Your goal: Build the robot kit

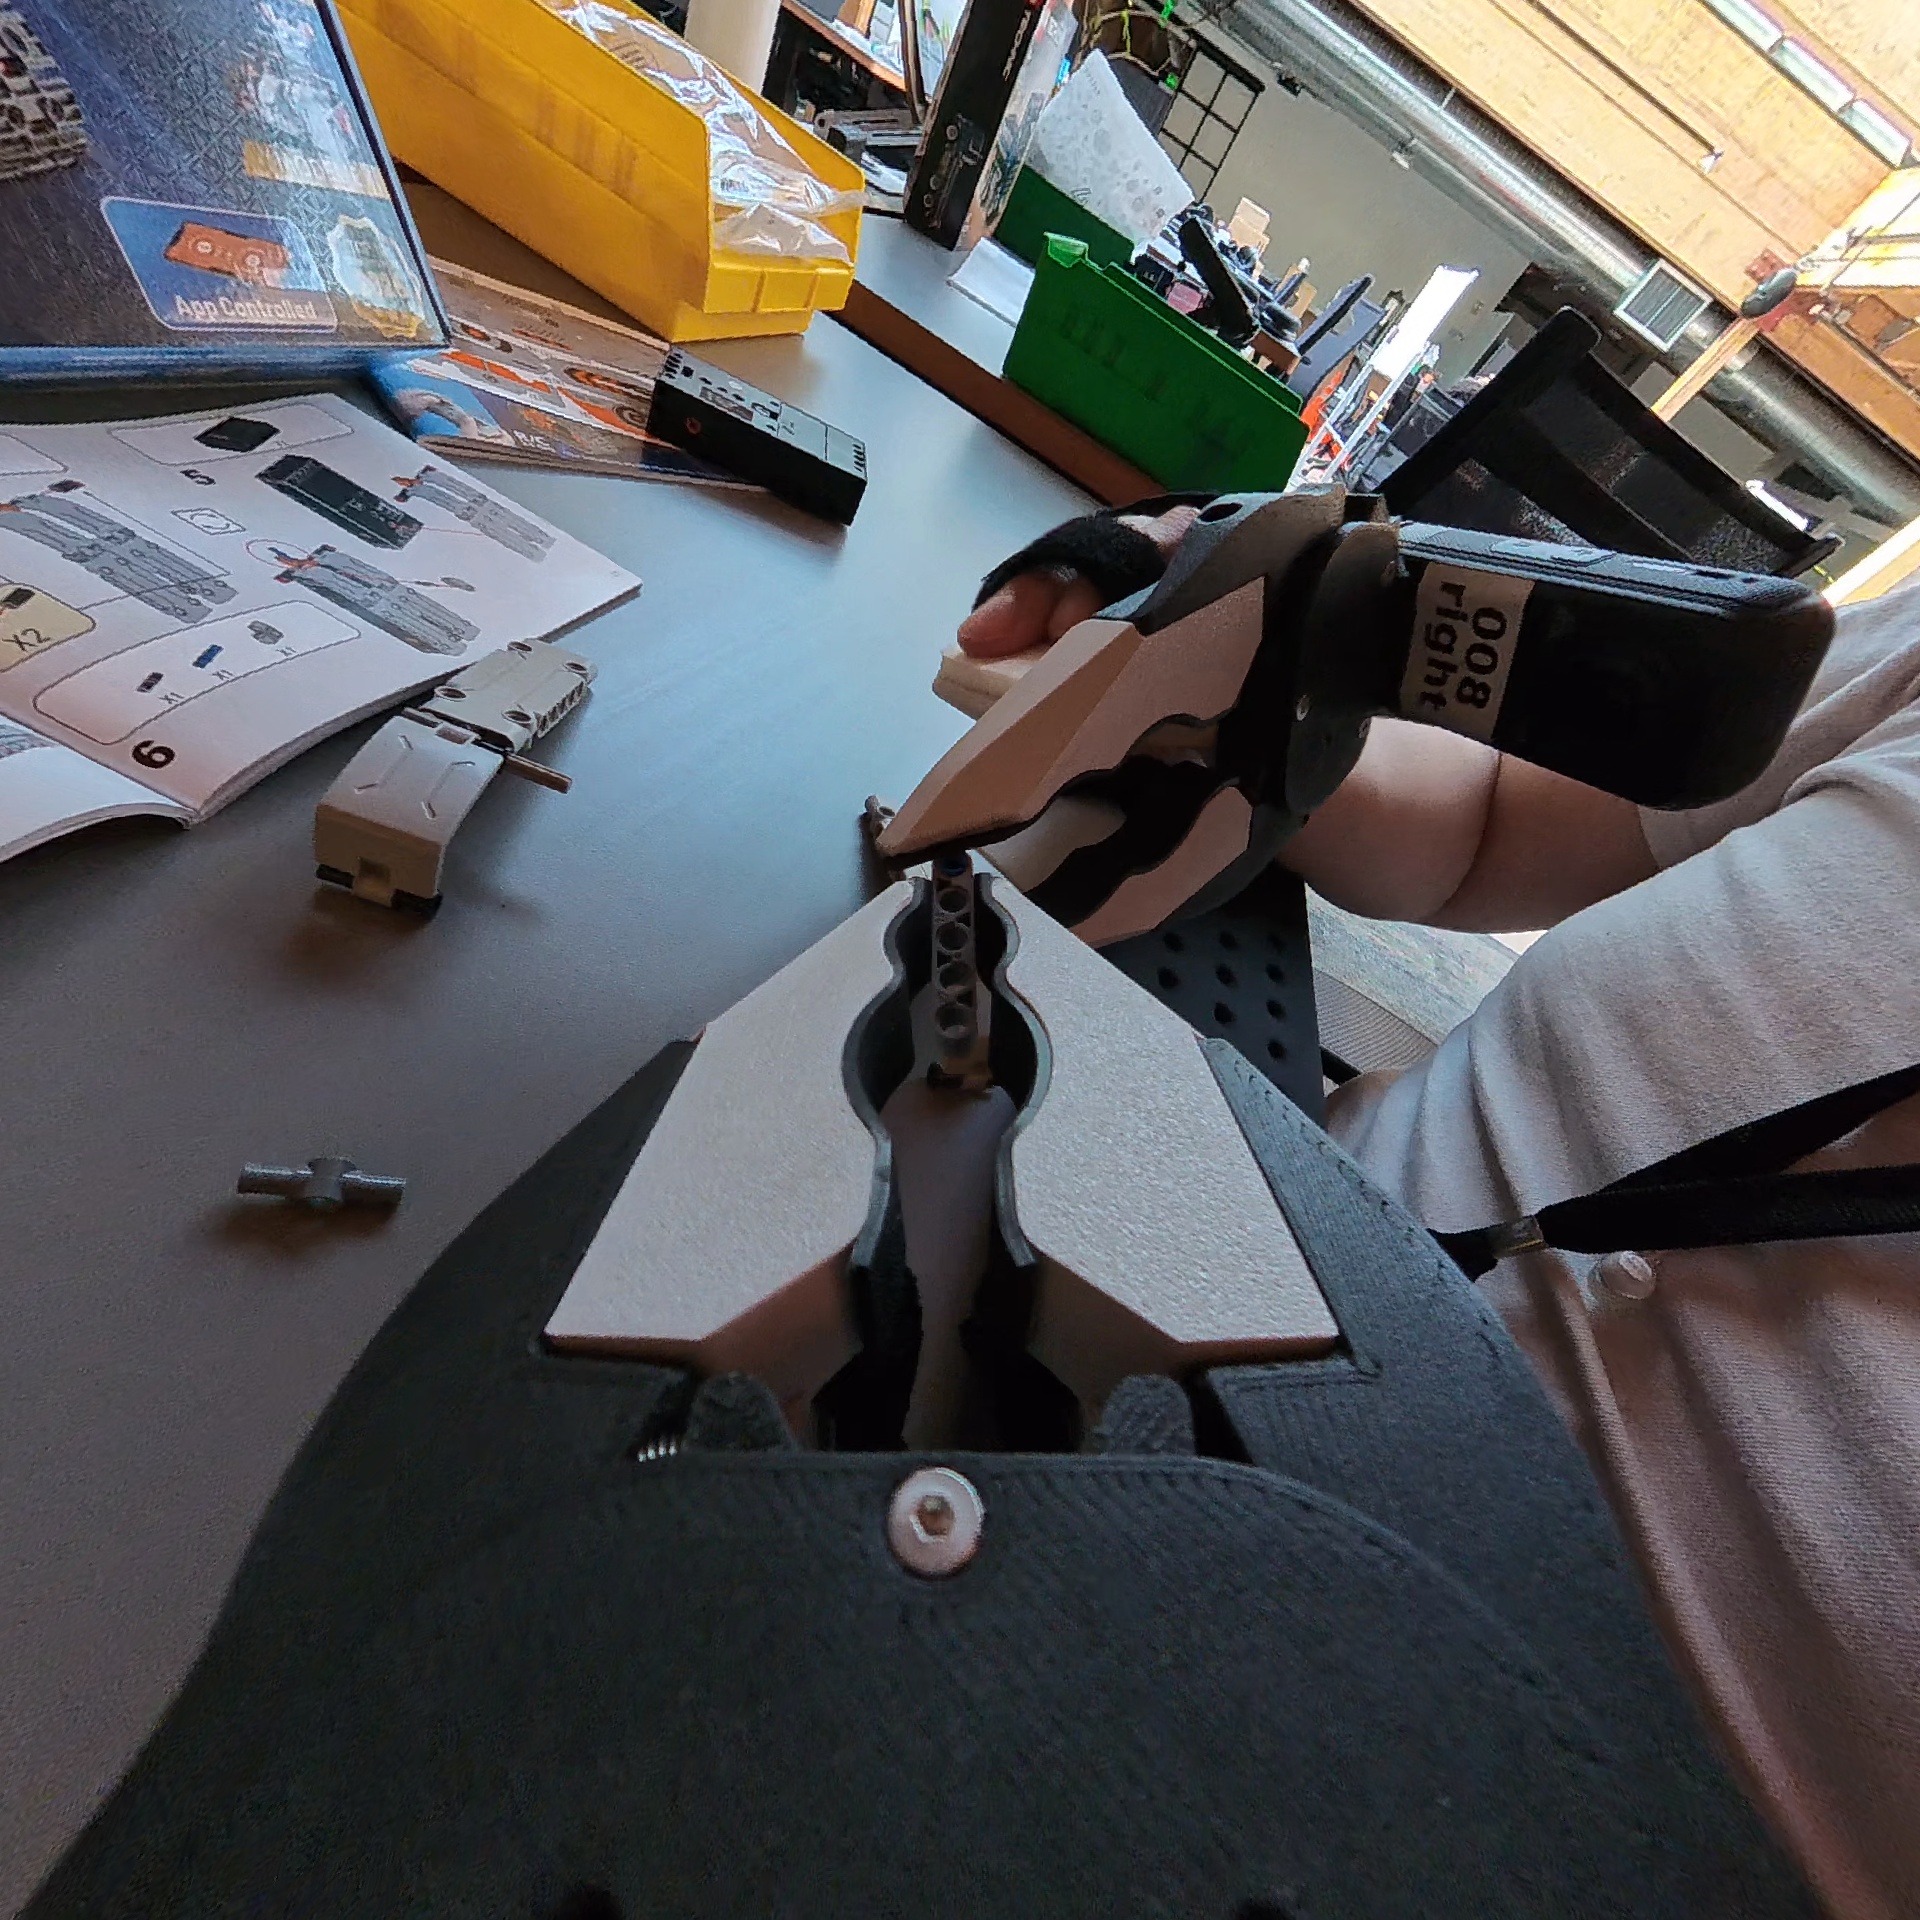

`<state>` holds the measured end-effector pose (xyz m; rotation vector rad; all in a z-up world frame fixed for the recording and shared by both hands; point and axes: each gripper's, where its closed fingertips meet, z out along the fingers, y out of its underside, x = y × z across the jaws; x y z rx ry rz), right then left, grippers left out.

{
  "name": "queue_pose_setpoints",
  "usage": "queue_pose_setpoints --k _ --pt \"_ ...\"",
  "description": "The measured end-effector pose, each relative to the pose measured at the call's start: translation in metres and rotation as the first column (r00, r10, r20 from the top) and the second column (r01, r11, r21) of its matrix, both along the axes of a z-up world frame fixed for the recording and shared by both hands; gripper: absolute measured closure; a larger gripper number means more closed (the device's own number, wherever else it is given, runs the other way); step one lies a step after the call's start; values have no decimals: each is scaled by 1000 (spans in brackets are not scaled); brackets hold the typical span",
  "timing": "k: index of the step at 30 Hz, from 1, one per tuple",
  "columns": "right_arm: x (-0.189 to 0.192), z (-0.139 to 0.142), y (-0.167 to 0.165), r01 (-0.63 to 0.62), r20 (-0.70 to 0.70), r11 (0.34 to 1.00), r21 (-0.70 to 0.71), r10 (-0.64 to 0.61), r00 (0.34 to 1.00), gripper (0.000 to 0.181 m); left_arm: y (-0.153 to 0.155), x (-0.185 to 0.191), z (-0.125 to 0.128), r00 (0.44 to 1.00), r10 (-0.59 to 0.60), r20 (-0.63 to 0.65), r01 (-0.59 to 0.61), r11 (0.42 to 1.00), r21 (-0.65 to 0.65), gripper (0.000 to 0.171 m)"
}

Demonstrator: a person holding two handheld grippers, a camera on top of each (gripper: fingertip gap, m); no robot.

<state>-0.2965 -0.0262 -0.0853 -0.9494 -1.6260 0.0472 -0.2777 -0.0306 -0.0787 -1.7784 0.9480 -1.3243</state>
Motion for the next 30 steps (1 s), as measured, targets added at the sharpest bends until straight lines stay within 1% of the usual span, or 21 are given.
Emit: queue_pose_setpoints --k 9,12,13,14,17,20,22,24,26,28,30 --pt "1 1 4 63 5 998 -23 -62 998 160 2 0 0 1000 13 8 -13 1000 -11 166" --pt "0 2 5 76 -19 994 -76 -78 997 161 3 -2 2 1000 17 26 -17 999 -28 166" --pt "1 -1 6 84 -3 992 -98 -84 996 174 4 -3 4 999 20 43 -19 999 -31 166" --pt "0 2 6 74 -31 991 -110 -78 996 175 4 -4 6 998 21 57 -19 999 -34 166" --pt "-3 2 8 79 -43 986 -149 -87 995 175 7 -6 7 997 34 68 -31 999 -45 166" --pt "-7 2 12 71 -75 973 -218 -89 993 173 12 -10 6 996 60 69 -56 997 -52 167" --pt "-9 6 12 58 -89 983 -176 -74 993 170 10 -10 9 995 47 93 -41 997 -69 166" --pt "-8 3 13 66 -74 990 -123 -76 994 170 11 -10 7 995 46 91 -38 996 -84 166" --pt "-7 3 14 67 -84 988 -139 -79 993 171 11 -9 8 995 48 93 -40 996 -82 166" --pt "-6 9 14 53 -134 980 -193 -80 988 174 12 -11 15 988 56 146 -43 995 -92 166" --pt "-4 18 14 43 -190 971 -236 -89 978 174 17 -16 22 973 86 213 -56 988 -143 166"
